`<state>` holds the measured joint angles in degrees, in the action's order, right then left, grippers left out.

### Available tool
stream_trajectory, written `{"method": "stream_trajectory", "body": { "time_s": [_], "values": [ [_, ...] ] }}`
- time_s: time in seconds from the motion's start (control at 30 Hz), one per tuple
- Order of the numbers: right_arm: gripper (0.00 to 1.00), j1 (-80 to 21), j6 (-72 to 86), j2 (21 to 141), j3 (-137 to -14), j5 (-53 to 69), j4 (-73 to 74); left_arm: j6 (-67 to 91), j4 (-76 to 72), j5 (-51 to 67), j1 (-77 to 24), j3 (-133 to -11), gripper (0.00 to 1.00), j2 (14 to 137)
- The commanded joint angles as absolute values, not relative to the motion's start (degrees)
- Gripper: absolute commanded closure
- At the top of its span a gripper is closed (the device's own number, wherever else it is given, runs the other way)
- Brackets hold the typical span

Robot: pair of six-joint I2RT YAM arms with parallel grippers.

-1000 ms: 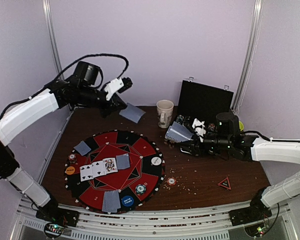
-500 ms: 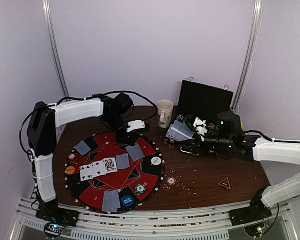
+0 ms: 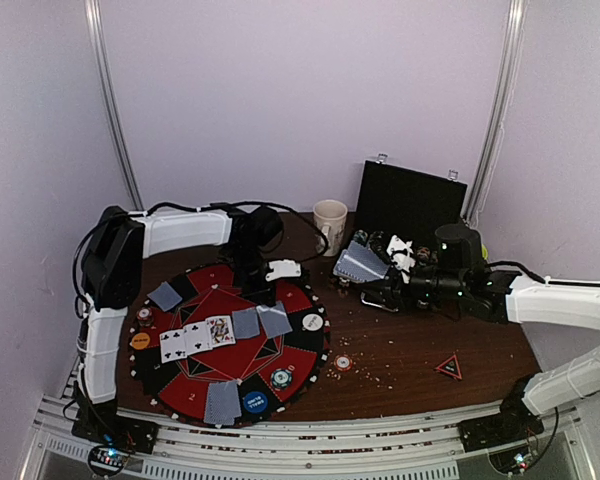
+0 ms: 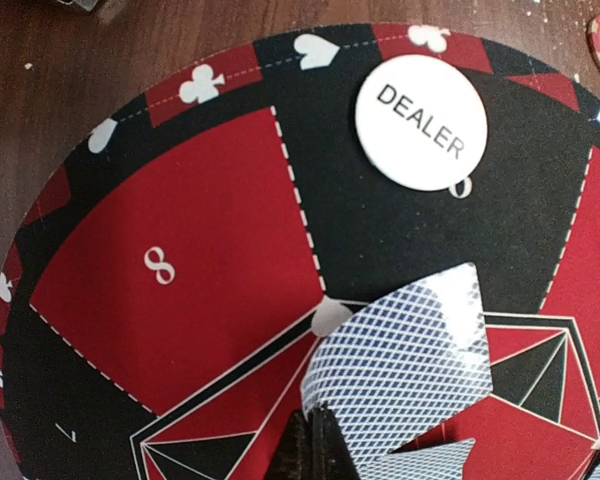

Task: Distribute texas hold em gaming equipment
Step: Distribute the poker card in the community card area.

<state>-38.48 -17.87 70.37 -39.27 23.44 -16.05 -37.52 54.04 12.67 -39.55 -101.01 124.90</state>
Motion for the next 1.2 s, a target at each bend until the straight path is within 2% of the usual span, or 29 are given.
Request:
{"method": "stream_trajectory", "body": {
  "time_s": [0.0,0.27,1.17],
  "values": [
    [0.52,-38.41,-18.19,69.35,-39.91,22.96,-16.74,-39.43,52.01,7.46,-40.05,-101.83,1.00,125.93],
    [0.52,-38.42,-17.98,69.13,-39.70,22.87,-16.62,-39.35,46.44,5.05,-39.99,-100.57,1.00,126.30],
    [0.52,-38.41,-18.19,68.81,-39.64,22.59,-16.36,-36.12,46.67,2.31,-40.01,-100.26,0.99,127.49]
  ]
}}
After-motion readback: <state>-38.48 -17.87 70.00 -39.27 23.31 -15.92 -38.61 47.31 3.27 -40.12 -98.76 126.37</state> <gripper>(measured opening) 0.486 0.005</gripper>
